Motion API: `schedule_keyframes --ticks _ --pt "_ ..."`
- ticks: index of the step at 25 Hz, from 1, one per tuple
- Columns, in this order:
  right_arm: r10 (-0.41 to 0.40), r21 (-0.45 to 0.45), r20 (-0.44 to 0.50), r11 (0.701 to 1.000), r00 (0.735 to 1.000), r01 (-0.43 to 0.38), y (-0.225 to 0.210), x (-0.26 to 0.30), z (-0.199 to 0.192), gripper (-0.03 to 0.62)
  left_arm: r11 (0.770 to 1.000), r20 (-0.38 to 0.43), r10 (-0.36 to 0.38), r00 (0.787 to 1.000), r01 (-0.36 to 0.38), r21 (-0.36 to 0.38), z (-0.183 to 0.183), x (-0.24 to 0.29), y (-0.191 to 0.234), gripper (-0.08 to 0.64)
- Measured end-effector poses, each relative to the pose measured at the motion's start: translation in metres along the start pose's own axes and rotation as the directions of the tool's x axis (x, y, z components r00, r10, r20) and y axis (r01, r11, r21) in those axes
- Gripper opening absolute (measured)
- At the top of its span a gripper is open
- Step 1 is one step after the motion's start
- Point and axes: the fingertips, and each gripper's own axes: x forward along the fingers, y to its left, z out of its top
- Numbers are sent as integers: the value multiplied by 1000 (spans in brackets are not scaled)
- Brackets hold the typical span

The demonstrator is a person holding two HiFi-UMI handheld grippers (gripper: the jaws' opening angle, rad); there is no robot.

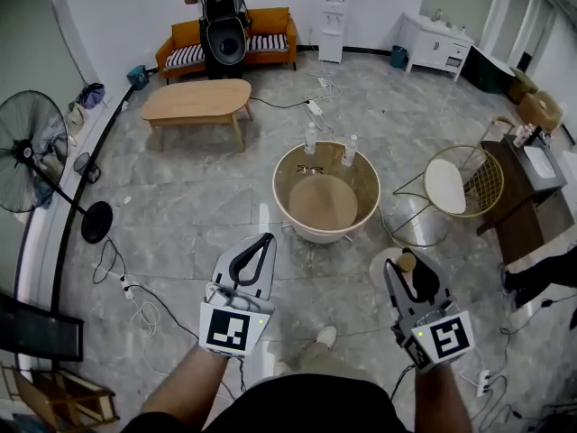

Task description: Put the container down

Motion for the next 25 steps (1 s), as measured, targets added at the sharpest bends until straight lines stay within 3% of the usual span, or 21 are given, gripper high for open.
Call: schedule_keyframes --ticks 15,25 --pt "-5 4 -19 1000 1000 5 -33 21 -7 152 1000 -17 2 1000 -2 -11 -11 41 4 15" --pt "-29 5 36 1000 999 29 -64 39 -1 152 1000 -29 -17 999 17 0 -15 74 -4 15"
